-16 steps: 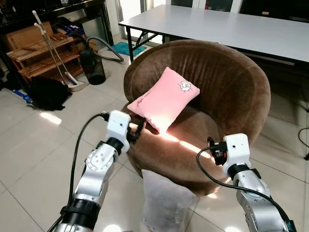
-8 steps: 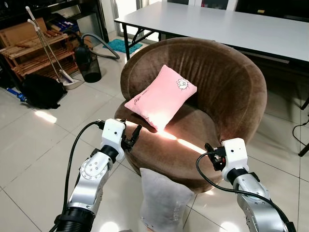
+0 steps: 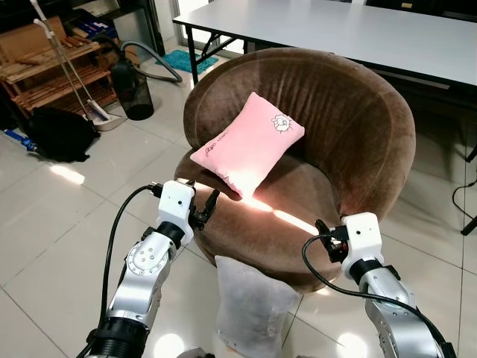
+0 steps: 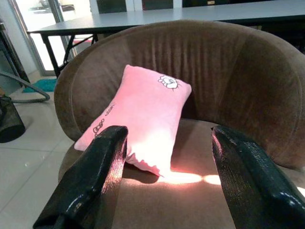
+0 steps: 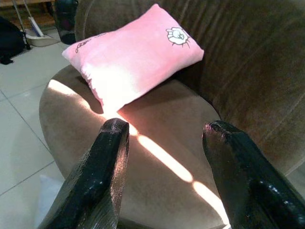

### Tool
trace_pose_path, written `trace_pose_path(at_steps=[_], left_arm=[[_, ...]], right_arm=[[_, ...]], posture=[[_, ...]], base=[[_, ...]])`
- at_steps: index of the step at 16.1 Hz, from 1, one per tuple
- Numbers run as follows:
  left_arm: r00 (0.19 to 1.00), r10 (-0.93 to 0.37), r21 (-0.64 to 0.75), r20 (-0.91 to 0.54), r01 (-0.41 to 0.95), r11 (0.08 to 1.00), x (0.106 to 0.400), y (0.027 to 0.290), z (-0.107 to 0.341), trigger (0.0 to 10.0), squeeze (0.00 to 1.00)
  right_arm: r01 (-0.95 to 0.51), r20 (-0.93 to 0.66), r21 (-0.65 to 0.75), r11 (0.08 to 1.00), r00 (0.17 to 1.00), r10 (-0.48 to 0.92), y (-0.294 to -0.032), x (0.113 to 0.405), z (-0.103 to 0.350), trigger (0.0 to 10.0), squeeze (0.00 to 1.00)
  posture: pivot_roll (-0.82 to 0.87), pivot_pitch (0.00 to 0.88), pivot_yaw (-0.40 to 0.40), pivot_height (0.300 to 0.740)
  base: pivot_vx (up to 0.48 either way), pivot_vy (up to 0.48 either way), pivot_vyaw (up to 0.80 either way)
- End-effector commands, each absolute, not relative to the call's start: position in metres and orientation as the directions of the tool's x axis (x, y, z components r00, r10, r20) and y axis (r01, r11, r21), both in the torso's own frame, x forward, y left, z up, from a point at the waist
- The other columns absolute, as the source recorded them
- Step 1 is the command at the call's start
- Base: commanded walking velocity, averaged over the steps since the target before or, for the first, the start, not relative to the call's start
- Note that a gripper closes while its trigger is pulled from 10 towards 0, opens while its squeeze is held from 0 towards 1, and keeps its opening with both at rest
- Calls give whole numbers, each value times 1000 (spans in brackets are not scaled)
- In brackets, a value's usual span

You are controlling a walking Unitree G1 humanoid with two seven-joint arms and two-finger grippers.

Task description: Move the pillow to the sofa from floor

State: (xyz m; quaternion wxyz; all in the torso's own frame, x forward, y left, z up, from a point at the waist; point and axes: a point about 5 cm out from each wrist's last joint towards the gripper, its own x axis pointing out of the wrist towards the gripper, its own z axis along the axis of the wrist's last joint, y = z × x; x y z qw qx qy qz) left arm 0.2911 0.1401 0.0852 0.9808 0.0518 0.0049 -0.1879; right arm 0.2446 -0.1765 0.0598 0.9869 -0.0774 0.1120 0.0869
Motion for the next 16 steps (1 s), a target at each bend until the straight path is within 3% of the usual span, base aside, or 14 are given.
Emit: trace_pose_path(at_steps=[1, 11, 16], left_arm=[[931, -364, 112, -24, 364, 925, 292, 141, 87, 10000, 0], [937, -348, 107, -24, 348, 931, 290, 140, 87, 10000, 0], [939, -345, 105, 1, 343, 933, 289, 141, 89, 10000, 0]], right_arm=[[-202, -223, -125, 971, 960, 171, -174, 244, 62, 10000, 0], [-208, -229, -125, 970, 957, 176, -174, 242, 62, 10000, 0], [-209, -234, -128, 970, 956, 175, -174, 242, 61, 10000, 0]], posture=[[-84, 0, 41, 679], [-88, 0, 35, 572], [-90, 7, 32, 572]], base=[[0, 0, 0], [0, 0, 0], [0, 0, 0]])
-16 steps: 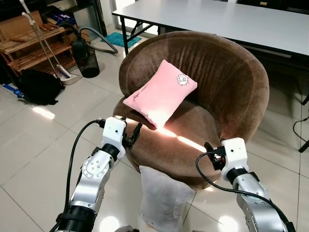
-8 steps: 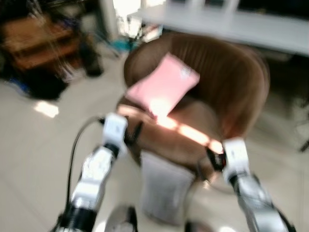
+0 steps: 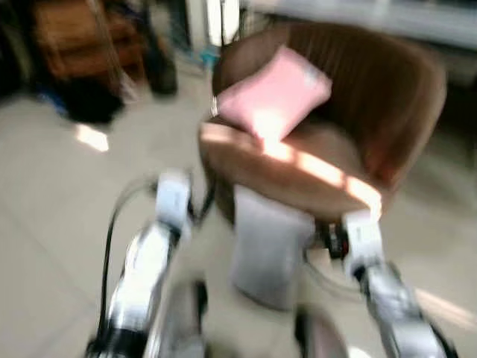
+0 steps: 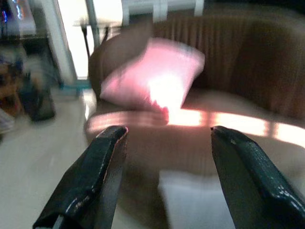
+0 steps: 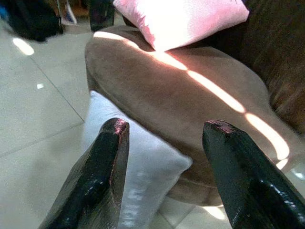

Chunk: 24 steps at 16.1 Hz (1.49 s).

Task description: Move the pillow to the sofa from floor

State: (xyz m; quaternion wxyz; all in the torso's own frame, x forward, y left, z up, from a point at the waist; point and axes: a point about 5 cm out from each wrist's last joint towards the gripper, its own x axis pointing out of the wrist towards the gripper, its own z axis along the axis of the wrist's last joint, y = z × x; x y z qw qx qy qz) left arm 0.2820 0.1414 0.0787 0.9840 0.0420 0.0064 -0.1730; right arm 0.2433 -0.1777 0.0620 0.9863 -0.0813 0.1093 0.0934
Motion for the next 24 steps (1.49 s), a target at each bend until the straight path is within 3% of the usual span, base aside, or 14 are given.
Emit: trace_pose_path(at_steps=[1, 14, 18, 24], left_arm=[[938, -345, 101, 0, 344, 934, 289, 141, 88, 10000, 0], [939, -344, 92, 0, 343, 935, 287, 142, 87, 10000, 0], [939, -345, 90, -1, 343, 935, 287, 142, 87, 10000, 0], [937, -350, 89, -9, 349, 933, 286, 141, 85, 10000, 0]], right_arm=[[-208, -235, -129, 970, 956, 174, -175, 242, 61, 10000, 0], [-227, -246, -180, 957, 952, 180, -175, 243, 59, 10000, 0], [-224, -251, -165, 960, 951, 179, -174, 243, 58, 10000, 0], [-272, -242, -169, 947, 943, 227, -173, 245, 58, 10000, 0]], posture=[[-91, 9, 32, 572], [-91, 12, 27, 572], [-91, 11, 26, 572], [-87, 10, 22, 572]], base=[[281, 0, 0], [367, 0, 0], [350, 0, 600], [0, 0, 0]])
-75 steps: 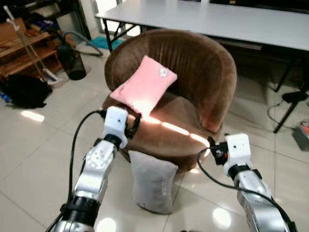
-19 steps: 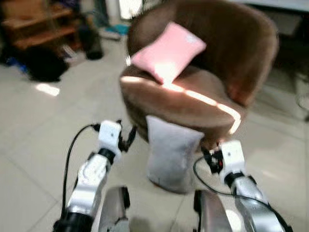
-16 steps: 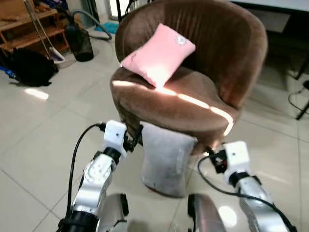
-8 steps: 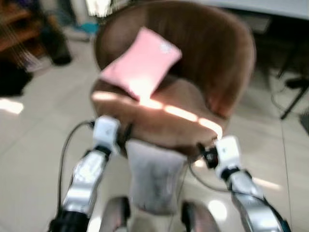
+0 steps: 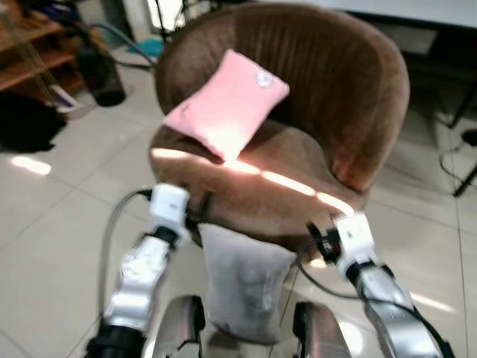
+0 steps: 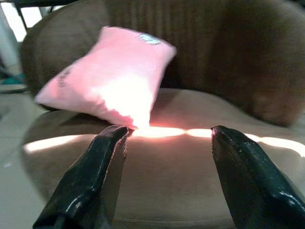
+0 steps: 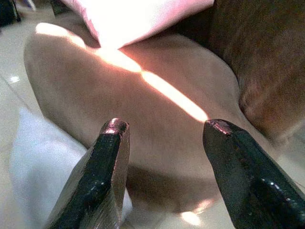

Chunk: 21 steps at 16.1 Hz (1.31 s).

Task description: Move the pillow to the sofa from floor

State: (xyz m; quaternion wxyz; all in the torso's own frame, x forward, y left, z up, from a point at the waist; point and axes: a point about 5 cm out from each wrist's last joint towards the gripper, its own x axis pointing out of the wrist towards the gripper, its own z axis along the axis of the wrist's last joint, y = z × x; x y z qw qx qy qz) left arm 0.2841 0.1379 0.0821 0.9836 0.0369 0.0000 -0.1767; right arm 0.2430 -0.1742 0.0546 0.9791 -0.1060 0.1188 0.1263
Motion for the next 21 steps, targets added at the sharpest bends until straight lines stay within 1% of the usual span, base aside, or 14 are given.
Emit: trace_pose_path(at_steps=[1, 7, 12, 13, 16, 19, 20, 21], left_arm=[[937, -350, 91, -14, 350, 932, 285, 141, 85, 10000, 0], [939, -341, 106, -39, 344, 933, 282, 145, 81, 10000, 0], [936, -349, 105, -40, 351, 931, 281, 144, 82, 10000, 0], [937, -346, 103, -40, 349, 932, 281, 144, 82, 10000, 0], [939, -341, 101, -44, 343, 934, 280, 146, 81, 10000, 0], [943, -323, 69, -77, 328, 942, 279, 154, 75, 10000, 0], [940, -329, 67, -92, 336, 940, 277, 156, 72, 10000, 0], [931, -348, 71, -111, 357, 931, 276, 158, 68, 10000, 0]], right_arm=[[-275, -252, -176, 945, 941, 227, -175, 248, 57, 10000, 0], [-274, -276, -144, 951, 934, 227, -170, 247, 51, 10000, 0], [-284, -278, -137, 949, 931, 238, -166, 243, 50, 10000, 0], [-278, -274, -131, 952, 933, 235, -167, 243, 50, 10000, 0], [-271, -261, -112, 956, 936, 235, -164, 248, 51, 10000, 0], [-261, -279, -100, 960, 934, 225, -155, 260, 45, 10000, 0], [-251, -291, -88, 964, 932, 216, -153, 262, 43, 10000, 318], [-222, -313, -48, 974, 929, 196, -154, 267, 38, 10000, 1000]], posture=[[-81, 1, 16, 572], [-73, 13, 31, 572], [-75, 28, 35, 533], [-70, 38, 33, 533], [-52, 58, 31, 533], [-30, 100, 46, 533], [-29, 120, 55, 533], [-33, 139, 57, 533]], base=[[0, 0, 0], [0, 0, 0], [0, 0, 0], [0, 0, 0], [0, 0, 0], [0, 0, 0], [0, 0, 0], [0, 0, 0]])
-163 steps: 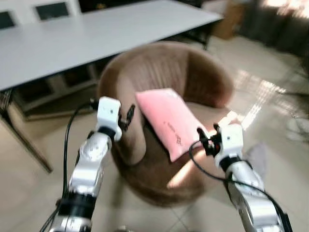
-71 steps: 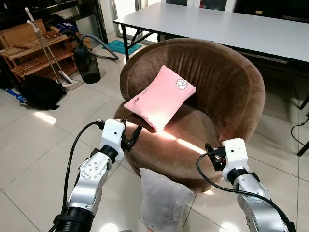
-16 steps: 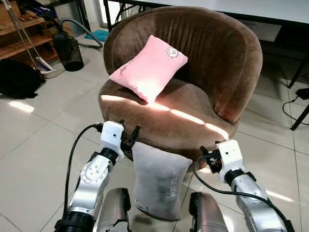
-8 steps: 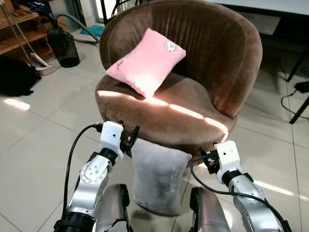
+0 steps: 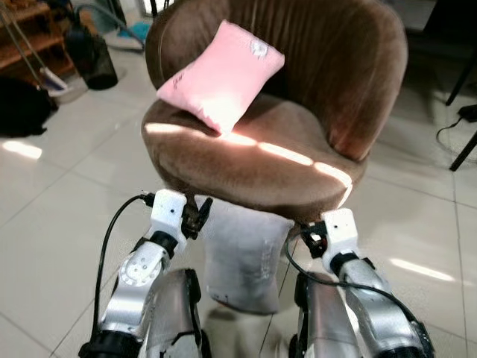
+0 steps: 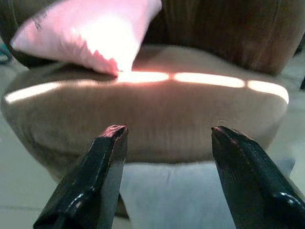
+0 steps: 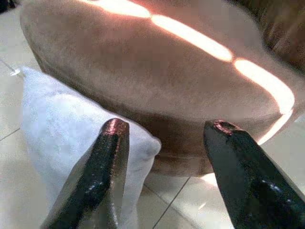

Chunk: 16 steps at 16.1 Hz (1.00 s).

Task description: Move the pillow to the sofa from floor

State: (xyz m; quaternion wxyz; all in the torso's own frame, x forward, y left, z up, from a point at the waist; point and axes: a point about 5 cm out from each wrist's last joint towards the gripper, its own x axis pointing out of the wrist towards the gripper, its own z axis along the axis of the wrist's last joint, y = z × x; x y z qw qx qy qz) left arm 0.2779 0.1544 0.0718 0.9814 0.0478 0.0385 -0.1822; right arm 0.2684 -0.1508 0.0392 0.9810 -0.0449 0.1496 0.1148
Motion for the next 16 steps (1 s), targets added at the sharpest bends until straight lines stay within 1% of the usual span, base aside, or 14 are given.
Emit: trace_pose_path(at_steps=[1, 3, 4, 5, 6, 7, 8, 9, 10, 11, 13, 14, 16], left_arm=[[918, -381, 73, -114, 390, 918, 274, 160, 68, 10000, 0], [891, -448, 104, -80, 454, 885, 267, 163, 77, 10000, 0], [891, -448, 104, -80, 454, 885, 267, 163, 77, 10000, 0], [886, -459, 101, -71, 464, 880, 263, 164, 80, 10000, 0], [820, -562, 127, -107, 572, 811, 247, 166, 86, 10000, 0], [708, -685, 145, -174, 706, 693, 222, 169, 91, 10000, 0], [674, -711, 161, -200, 738, 655, 208, 176, 97, 10000, 0], [707, -679, 181, -195, 707, 684, 208, 184, 102, 10000, 0], [712, -675, 184, -193, 702, 688, 208, 184, 103, 10000, 0], [714, -678, 193, -174, 700, 688, 209, 184, 110, 10000, 0], [709, -688, 183, -152, 704, 686, 209, 183, 126, 10000, 0], [710, -690, 168, -138, 704, 691, 208, 185, 133, 10000, 0], [707, -698, 122, -119, 708, 696, 209, 187, 140, 10000, 0]], right_arm=[[-188, -319, -16, 982, 932, 173, -154, 274, 35, 10000, 1000], [-124, -316, 62, 990, 939, 137, -153, 285, 33, 10000, 1000], [-124, -316, 62, 990, 939, 137, -153, 285, 33, 10000, 1000], [-115, -312, 73, 991, 941, 132, -152, 285, 33, 10000, 1000], [-59, -298, 172, 983, 948, 109, -153, 291, 32, 10000, 1000], [35, -292, 285, 958, 955, 52, -158, 298, 30, 10000, 1000], [126, -289, 400, 908, 957, -5, -166, 301, 30, 10000, 1000], [220, -296, 527, 821, 953, -66, -176, 304, 28, 10000, 1000], [229, -295, 541, 809, 953, -73, -177, 304, 27, 10000, 1000], [285, -305, 600, 747, 945, -116, -181, 304, 25, 10000, 1000], [343, -316, 653, 675, 934, -168, -185, 307, 22, 10000, 1000], [347, -309, 663, 664, 934, -180, -184, 309, 24, 10000, 1000], [349, -309, 655, 670, 933, -184, -182, 313, 25, 10000, 1000]], posture=[[-27, 155, 55, 533], [7, 190, 48, 533], [7, 190, 48, 533], [35, 215, 49, 533], [102, 259, 70, 533], [122, 264, 85, 533], [140, 278, 93, 533], [162, 302, 98, 533], [162, 302, 98, 533], [193, 322, 108, 533], [219, 325, 119, 533], [230, 328, 123, 533], [245, 327, 128, 533]], base=[[0, 0, 0], [0, 0, 0], [0, 0, 0], [0, 0, 0], [0, 0, 0], [0, 0, 0], [0, 0, 0], [0, 0, 0], [0, 0, 0], [0, 0, 0], [0, 0, 0], [0, 0, 0], [0, 0, 0]])
